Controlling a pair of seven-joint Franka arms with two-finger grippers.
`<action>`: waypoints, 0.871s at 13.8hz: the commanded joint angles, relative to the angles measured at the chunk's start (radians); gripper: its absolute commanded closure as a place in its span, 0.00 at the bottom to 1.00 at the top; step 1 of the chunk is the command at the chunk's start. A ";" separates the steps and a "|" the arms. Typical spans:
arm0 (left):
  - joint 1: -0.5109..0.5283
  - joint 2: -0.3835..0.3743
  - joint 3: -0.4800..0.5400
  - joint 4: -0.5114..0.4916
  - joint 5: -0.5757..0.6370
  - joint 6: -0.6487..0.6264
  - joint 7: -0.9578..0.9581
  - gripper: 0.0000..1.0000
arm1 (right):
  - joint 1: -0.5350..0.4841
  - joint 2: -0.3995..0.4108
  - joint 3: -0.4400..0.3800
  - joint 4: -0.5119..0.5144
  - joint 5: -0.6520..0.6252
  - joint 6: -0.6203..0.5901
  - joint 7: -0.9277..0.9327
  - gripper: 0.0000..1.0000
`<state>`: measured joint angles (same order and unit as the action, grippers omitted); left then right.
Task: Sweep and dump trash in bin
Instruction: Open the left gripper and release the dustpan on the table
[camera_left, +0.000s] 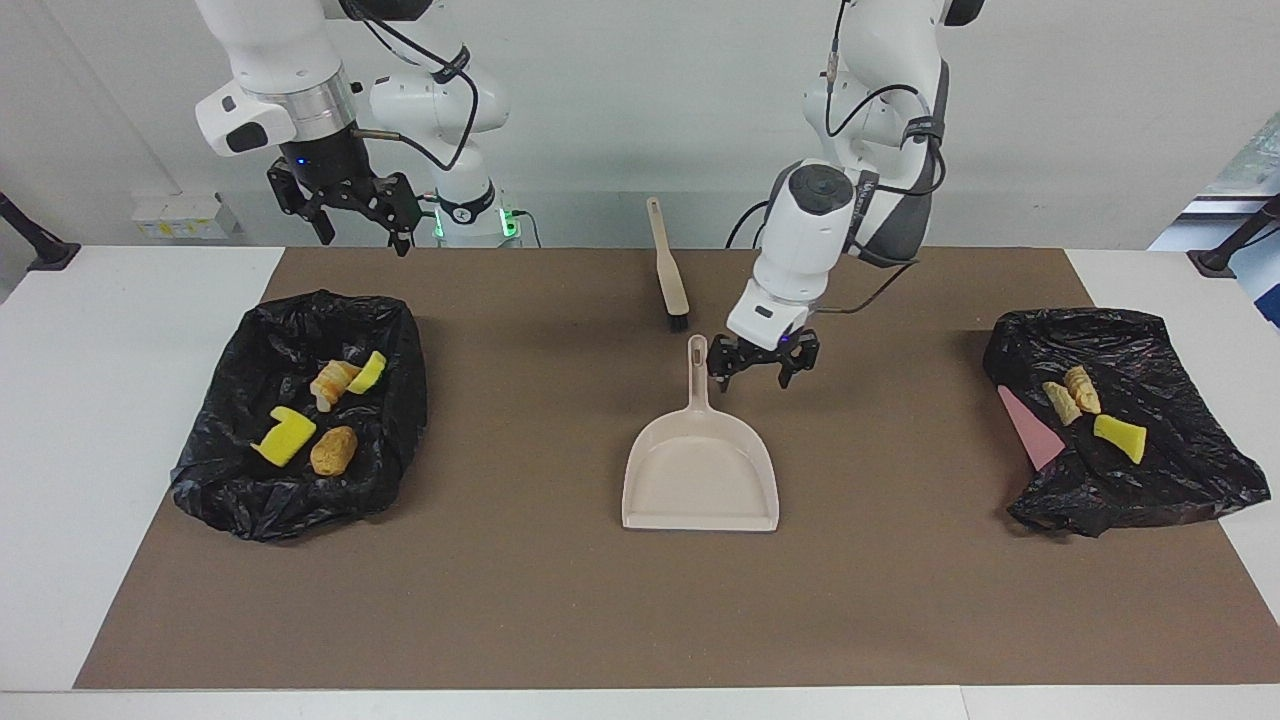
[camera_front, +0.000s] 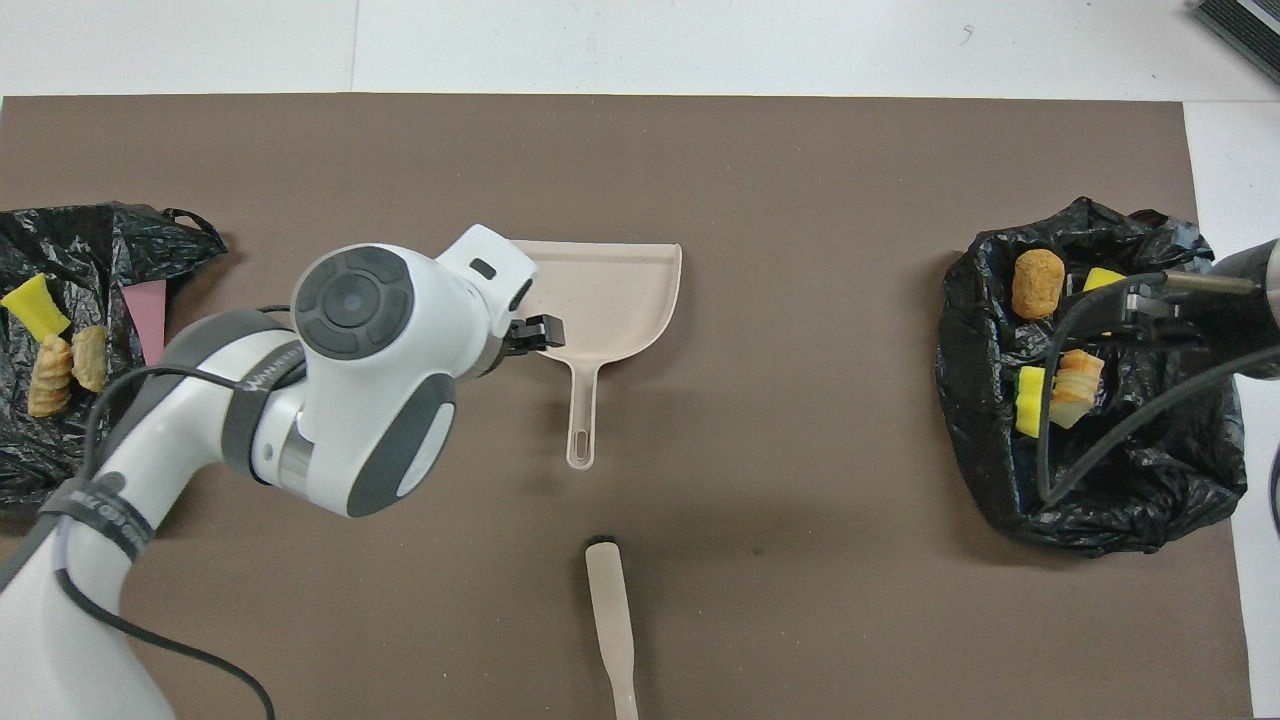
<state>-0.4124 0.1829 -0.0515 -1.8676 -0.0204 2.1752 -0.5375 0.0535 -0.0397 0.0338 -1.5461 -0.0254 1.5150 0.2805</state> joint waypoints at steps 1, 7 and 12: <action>0.096 -0.022 -0.005 0.051 -0.012 -0.083 0.106 0.00 | -0.011 0.009 0.001 0.017 0.010 -0.016 -0.015 0.00; 0.266 -0.077 0.001 0.143 -0.012 -0.254 0.388 0.00 | -0.011 0.009 0.001 0.017 0.010 -0.016 -0.015 0.00; 0.350 -0.155 0.005 0.191 -0.001 -0.399 0.583 0.00 | -0.011 0.009 0.001 0.017 0.010 -0.016 -0.015 0.00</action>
<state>-0.0745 0.0711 -0.0413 -1.6820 -0.0204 1.8249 -0.0022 0.0535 -0.0397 0.0338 -1.5460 -0.0254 1.5150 0.2805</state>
